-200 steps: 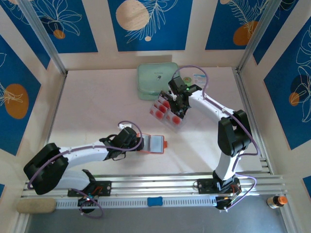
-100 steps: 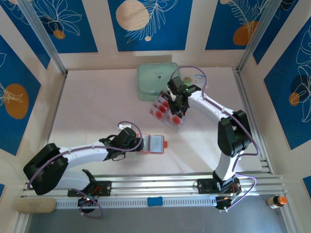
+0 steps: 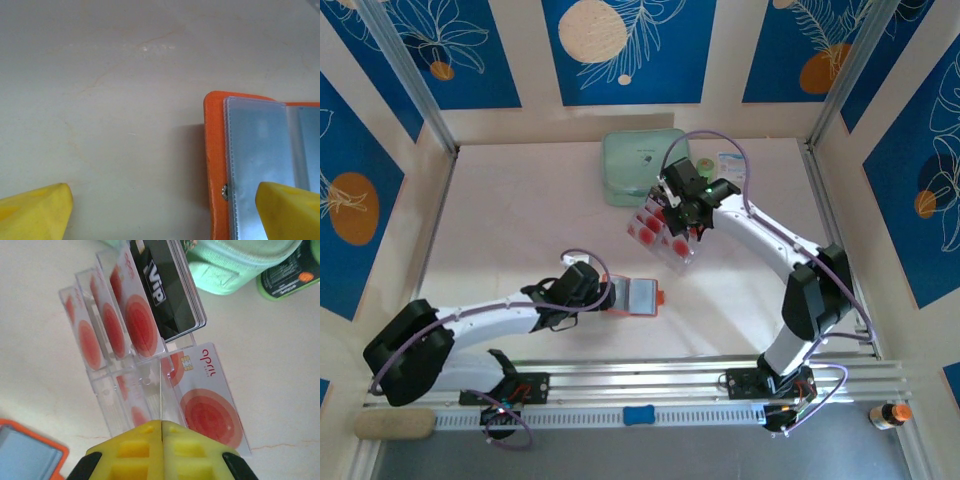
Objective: Put the credit cards into the card holder
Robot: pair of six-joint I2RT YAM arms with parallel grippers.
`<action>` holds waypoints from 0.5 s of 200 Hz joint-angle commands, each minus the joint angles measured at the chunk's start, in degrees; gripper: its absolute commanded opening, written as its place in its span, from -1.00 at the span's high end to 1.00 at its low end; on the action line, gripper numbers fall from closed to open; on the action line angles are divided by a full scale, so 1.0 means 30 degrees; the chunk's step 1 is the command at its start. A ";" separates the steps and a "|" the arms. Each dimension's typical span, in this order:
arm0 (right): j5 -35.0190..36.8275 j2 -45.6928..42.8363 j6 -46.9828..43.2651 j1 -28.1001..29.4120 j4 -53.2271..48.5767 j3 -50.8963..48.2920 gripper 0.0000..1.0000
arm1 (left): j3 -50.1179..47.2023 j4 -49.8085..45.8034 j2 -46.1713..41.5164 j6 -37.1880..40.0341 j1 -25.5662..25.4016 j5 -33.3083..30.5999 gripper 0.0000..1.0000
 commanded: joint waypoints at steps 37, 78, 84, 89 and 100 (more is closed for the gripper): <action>-0.3351 -0.3870 0.3165 -0.0036 0.0833 -0.1566 1.00 | 0.0914 -0.1523 -0.1459 0.0637 0.0182 -0.0190 -0.88; -0.7543 -0.6641 0.6955 -0.0942 0.3781 -0.5156 1.00 | 0.1923 -0.2003 -0.1187 0.1625 0.0174 0.0113 -0.89; -0.8200 -0.7041 0.7708 -0.1053 0.4447 -0.5957 1.00 | 0.2117 -0.2111 -0.1009 0.1806 0.0171 0.0146 -0.88; -0.8669 -0.7344 0.8311 -0.1093 0.5200 -0.6633 1.00 | 0.2269 -0.2188 -0.0829 0.1977 0.0164 0.0188 -0.88; -0.9576 -0.8010 0.9674 -0.1124 0.6876 -0.8175 1.00 | 0.2647 -0.2329 -0.0463 0.2384 0.0188 0.0300 -0.88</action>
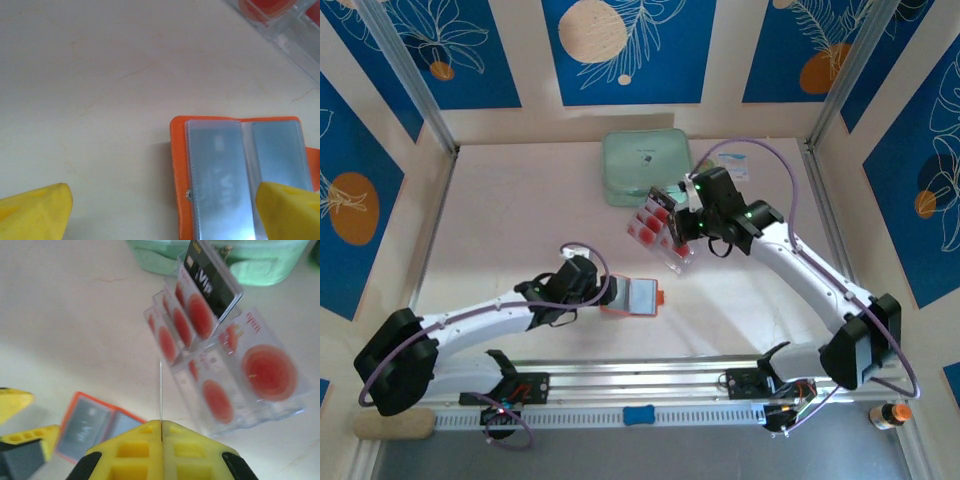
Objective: Put the credit cards into the card holder
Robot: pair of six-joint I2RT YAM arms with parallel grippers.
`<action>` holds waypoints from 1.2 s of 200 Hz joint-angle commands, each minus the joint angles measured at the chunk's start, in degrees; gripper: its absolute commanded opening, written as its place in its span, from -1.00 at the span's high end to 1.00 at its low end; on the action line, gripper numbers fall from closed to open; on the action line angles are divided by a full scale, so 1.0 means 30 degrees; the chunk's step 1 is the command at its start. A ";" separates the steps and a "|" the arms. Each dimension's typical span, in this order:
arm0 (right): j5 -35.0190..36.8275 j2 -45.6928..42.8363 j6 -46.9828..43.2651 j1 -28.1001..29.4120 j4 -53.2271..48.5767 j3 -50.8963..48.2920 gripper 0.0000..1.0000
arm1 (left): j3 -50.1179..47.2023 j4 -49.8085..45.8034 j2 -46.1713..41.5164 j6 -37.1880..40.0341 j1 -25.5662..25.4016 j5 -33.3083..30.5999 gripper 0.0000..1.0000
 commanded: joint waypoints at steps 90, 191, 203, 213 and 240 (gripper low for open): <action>-0.4183 -0.2755 1.0910 0.1071 1.4606 -1.1832 1.00 | 0.1863 -0.1404 0.2928 0.2846 0.0103 0.0483 -0.88; -0.2102 0.0728 1.1507 0.3797 1.8294 -1.2497 1.00 | 0.0552 -0.1662 0.3078 0.2539 0.0045 -0.0219 -0.88; -0.2044 0.1109 1.1439 0.3973 1.8421 -1.2386 1.00 | 0.0426 -0.1725 0.3035 0.2462 0.0034 -0.0293 -0.88; -0.1970 0.1423 1.1407 0.4112 1.8567 -1.2306 1.00 | 0.0308 -0.1749 0.3004 0.2379 0.0044 -0.0335 -0.88; -0.1698 0.2028 1.1351 0.4420 1.8960 -1.2207 1.00 | -0.0044 -0.1695 0.2858 0.2070 0.0010 -0.0425 -0.88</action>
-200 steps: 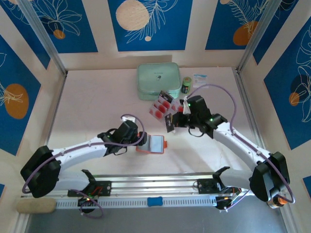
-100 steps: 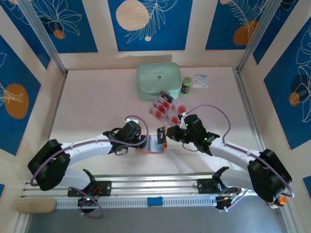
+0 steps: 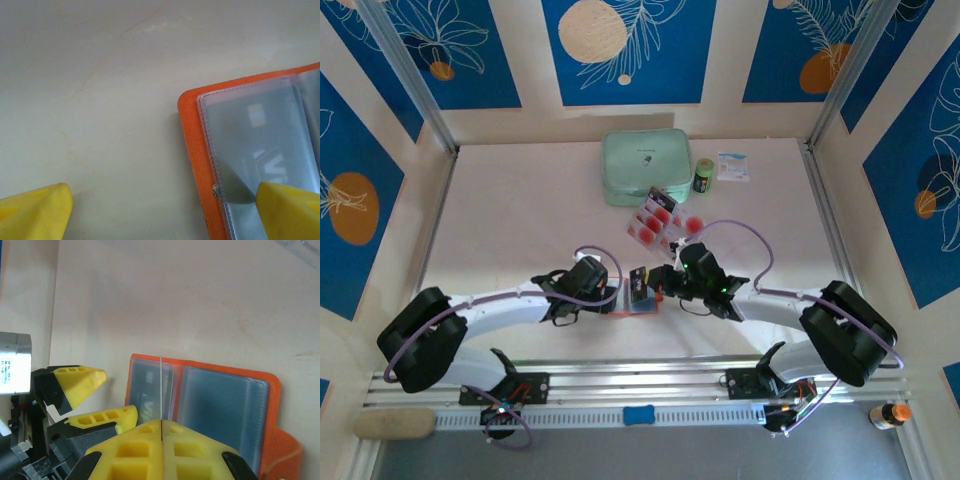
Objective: Put the credit cards into the card holder
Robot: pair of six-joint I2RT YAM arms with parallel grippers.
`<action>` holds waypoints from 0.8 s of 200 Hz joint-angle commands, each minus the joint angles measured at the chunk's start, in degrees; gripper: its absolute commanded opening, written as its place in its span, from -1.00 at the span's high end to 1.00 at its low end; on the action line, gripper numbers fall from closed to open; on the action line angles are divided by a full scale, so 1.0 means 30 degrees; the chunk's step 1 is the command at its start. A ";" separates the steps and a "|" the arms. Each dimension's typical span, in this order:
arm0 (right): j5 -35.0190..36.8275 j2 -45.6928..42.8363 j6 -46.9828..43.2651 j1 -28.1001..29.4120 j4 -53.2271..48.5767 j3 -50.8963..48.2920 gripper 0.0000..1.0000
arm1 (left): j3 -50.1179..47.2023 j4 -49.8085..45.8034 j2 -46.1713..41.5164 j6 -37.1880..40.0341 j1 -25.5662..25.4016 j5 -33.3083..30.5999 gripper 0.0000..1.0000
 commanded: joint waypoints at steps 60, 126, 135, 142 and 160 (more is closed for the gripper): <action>0.0810 0.1569 0.0100 0.0526 0.1853 0.0399 1.00 | -0.0815 -0.0530 -0.0200 -0.0569 0.0023 -0.0614 -0.88; 0.0854 0.2309 0.0221 0.0649 0.2580 0.0745 1.00 | -0.0990 -0.0353 -0.0136 -0.0782 0.0019 -0.0554 -0.88; 0.0825 0.2374 0.0265 0.0650 0.2679 0.0773 1.00 | -0.0963 -0.0360 -0.0109 -0.0776 0.0017 -0.0556 -0.88; 0.0825 0.2404 0.0261 0.0650 0.2700 0.0794 1.00 | -0.0985 -0.0376 -0.0107 -0.0775 0.0000 -0.0518 -0.88; 0.0825 0.2565 0.0308 0.0680 0.2803 0.0877 1.00 | -0.0987 -0.0334 -0.0106 -0.0804 0.0015 -0.0511 -0.88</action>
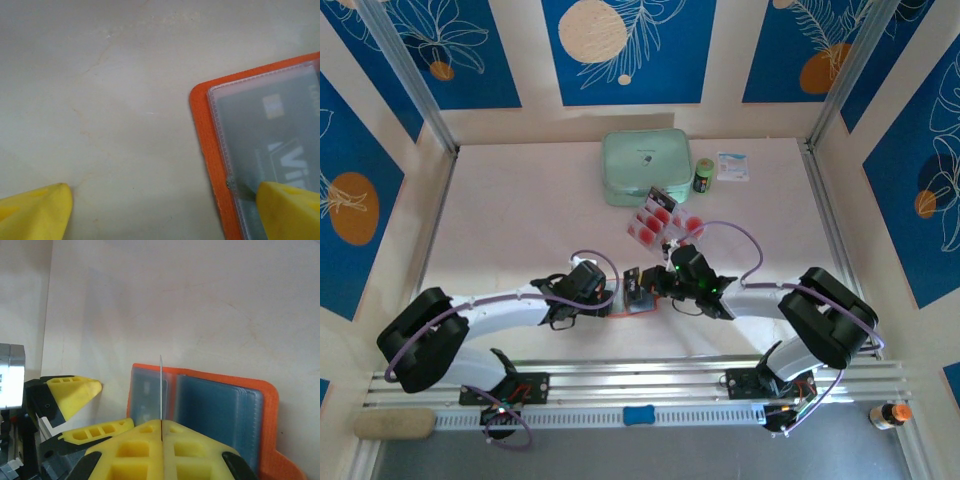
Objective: Put the credit cards into the card holder
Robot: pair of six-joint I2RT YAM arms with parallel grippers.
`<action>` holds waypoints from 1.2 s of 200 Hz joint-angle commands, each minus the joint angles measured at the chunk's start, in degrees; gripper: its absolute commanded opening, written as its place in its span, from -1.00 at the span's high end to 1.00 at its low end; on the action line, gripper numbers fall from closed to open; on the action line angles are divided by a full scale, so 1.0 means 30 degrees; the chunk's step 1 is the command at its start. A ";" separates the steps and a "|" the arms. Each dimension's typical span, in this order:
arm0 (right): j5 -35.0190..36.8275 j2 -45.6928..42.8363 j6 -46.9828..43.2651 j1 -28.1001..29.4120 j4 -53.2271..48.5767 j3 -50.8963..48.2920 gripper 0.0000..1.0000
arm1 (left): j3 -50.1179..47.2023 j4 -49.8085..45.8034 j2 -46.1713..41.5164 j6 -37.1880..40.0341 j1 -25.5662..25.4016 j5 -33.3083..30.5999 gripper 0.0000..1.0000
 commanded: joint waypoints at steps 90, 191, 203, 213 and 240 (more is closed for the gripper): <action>0.0460 0.1404 0.0742 0.0192 0.1640 0.0246 1.00 | -0.0365 -0.0410 -0.0168 -0.0265 0.0020 -0.0191 -0.88; 0.1218 0.1494 0.1228 0.0667 0.2154 -0.0836 1.00 | -0.0400 -0.0293 -0.0100 -0.0295 -0.0012 -0.0169 -0.88; 0.1280 0.1493 0.1231 0.0726 0.2146 -0.0927 1.00 | -0.0409 -0.0290 -0.0100 -0.0326 -0.0014 -0.0169 -0.88; 0.1361 0.1465 0.1287 0.0792 0.2146 -0.0999 1.00 | -0.0402 -0.0302 -0.0115 -0.0324 -0.0021 -0.0141 -0.88; 0.1424 0.1457 0.1377 0.0938 0.2146 -0.1128 1.00 | -0.0403 -0.0280 -0.0100 -0.0338 -0.0032 -0.0138 -0.88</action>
